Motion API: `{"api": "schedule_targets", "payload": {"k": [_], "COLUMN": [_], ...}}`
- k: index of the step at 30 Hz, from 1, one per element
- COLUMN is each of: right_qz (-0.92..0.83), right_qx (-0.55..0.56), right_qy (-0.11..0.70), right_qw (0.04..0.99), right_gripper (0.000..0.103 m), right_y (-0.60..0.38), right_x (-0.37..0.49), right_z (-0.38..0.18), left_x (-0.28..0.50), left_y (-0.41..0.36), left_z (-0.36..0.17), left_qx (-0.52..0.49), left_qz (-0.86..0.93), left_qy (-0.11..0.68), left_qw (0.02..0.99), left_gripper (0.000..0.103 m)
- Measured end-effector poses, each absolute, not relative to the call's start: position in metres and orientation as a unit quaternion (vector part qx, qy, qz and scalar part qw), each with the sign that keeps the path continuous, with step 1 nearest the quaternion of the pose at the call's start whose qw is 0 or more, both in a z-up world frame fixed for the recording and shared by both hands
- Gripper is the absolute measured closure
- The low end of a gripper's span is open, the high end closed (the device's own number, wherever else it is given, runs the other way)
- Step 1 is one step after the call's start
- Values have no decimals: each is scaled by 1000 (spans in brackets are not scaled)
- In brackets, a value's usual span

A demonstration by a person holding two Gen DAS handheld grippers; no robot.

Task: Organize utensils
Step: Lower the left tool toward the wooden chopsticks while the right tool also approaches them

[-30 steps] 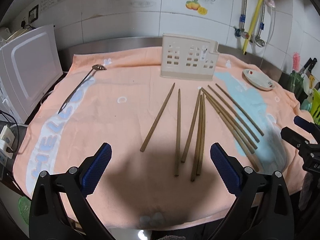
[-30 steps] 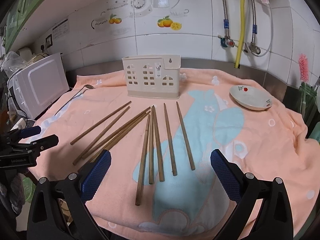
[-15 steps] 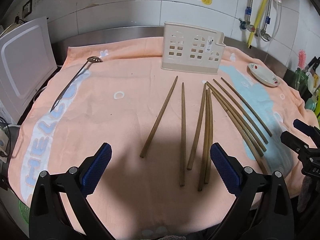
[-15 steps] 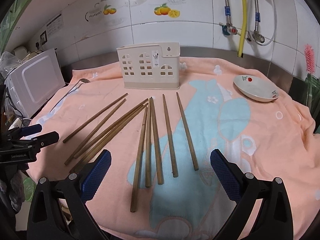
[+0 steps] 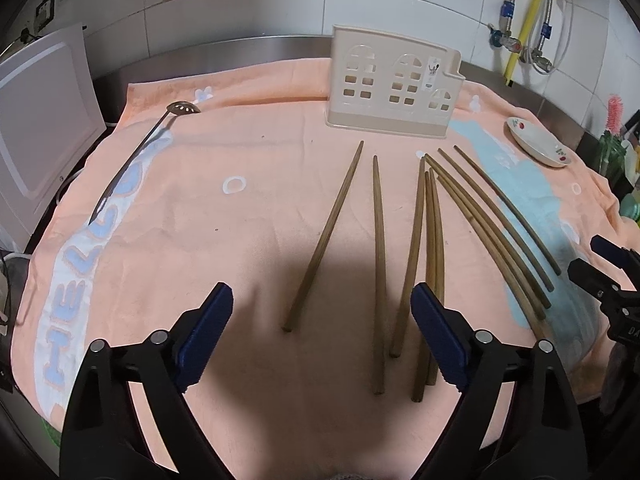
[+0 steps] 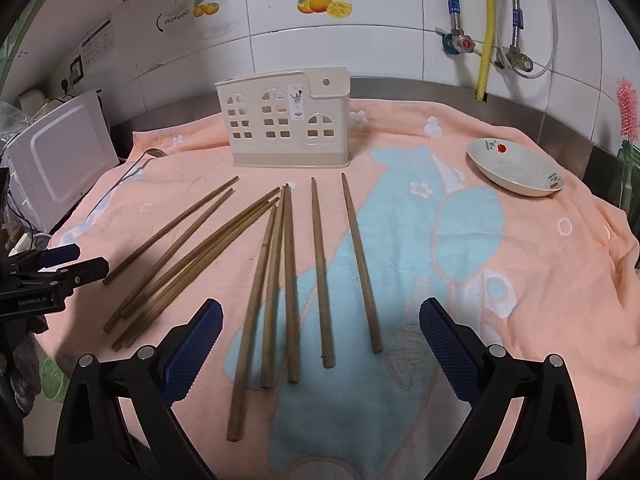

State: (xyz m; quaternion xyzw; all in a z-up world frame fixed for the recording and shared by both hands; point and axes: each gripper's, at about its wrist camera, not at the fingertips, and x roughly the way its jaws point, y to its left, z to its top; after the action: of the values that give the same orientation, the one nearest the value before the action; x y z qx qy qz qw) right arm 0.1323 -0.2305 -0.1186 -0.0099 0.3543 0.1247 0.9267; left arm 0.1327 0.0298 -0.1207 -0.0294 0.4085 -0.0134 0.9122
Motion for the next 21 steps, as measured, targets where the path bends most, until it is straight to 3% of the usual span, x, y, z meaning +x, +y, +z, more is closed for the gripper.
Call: {"api": "schedule_targets", "payload": {"k": [6,9,15,21], "right_qz": [123,123,118,122], "right_qx": [-14,-16,-13,-9], "right_qy": [362,368,370,379], "right_qw": [924,922,921,917], "right_gripper": [12,21,22,36], "right_y": [-236,-238,-242,-245], "right_x": [141,146,153,160], "right_z": [-126,-128,-129,-132], "left_x": [142,145,153,159], "left_y": [35,38,41,41], "left_z": [-126,-128,-133,-140], "left_qx": [-28,-28,-30,-33], "left_qz": [-12,-12,-14,-21], "left_qy": [417,419,428,436], "left_qw": [908,908,903,899], "left_gripper": [21,25,33,44]}}
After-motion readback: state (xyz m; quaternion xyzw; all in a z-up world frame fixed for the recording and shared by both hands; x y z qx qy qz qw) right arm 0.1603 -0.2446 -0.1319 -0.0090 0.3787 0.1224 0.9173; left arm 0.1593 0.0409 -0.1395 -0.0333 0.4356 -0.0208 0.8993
